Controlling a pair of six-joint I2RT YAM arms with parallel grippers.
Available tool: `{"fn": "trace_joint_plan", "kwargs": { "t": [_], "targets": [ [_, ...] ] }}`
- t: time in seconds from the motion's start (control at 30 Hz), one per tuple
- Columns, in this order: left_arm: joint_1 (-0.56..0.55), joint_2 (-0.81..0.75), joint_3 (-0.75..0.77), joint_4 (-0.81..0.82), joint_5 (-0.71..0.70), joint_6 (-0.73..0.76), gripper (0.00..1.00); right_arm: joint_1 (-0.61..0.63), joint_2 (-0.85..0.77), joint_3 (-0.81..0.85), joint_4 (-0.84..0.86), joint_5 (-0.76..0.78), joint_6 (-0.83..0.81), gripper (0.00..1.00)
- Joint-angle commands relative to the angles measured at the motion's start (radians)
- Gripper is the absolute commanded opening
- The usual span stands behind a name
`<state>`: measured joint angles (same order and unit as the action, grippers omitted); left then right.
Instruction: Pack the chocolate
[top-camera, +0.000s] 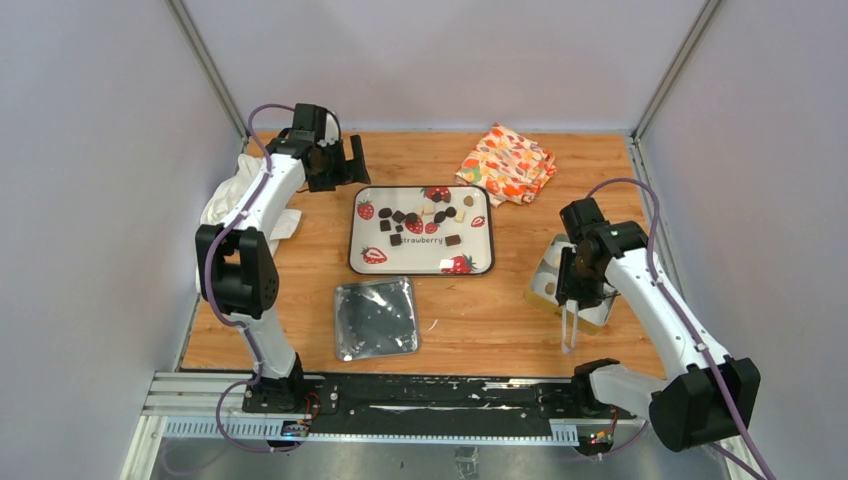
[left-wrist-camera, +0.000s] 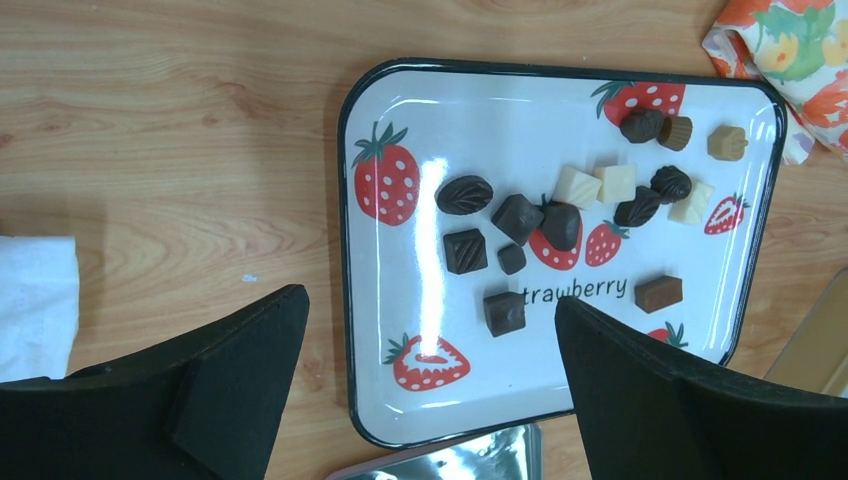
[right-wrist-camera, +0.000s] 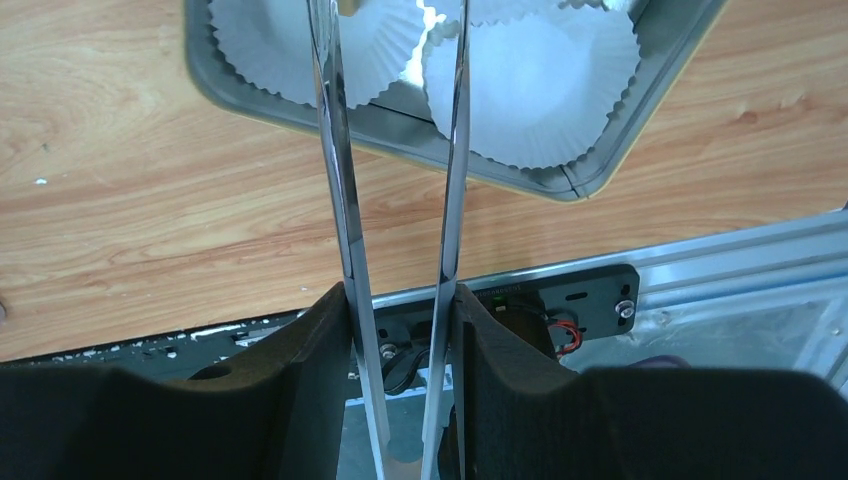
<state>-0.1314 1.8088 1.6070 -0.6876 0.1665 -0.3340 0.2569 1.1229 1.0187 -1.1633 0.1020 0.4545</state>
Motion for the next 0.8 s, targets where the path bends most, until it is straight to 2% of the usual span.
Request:
{"fn": "trace_joint_plan", "kwargs": {
  "t": [0.0,0.47,0.53,0.77],
  "targets": [
    [0.007,0.02,0.033,-0.005,0.023,0.0,1.0,-0.027,0.015,-0.034,-0.038,0.059,0.09,0.0],
    [0.007,0.008,0.003,0.004,0.021,0.001,1.0,-0.051,0.064,-0.113,0.014,0.081,0.13,0.01],
    [0.007,0.009,0.007,0.005,0.024,-0.002,1.0,-0.053,0.071,-0.112,0.023,0.094,0.131,0.04],
    [0.007,0.011,0.012,0.006,0.022,0.0,1.0,-0.054,0.104,-0.107,0.065,0.061,0.099,0.27]
  ]
}}
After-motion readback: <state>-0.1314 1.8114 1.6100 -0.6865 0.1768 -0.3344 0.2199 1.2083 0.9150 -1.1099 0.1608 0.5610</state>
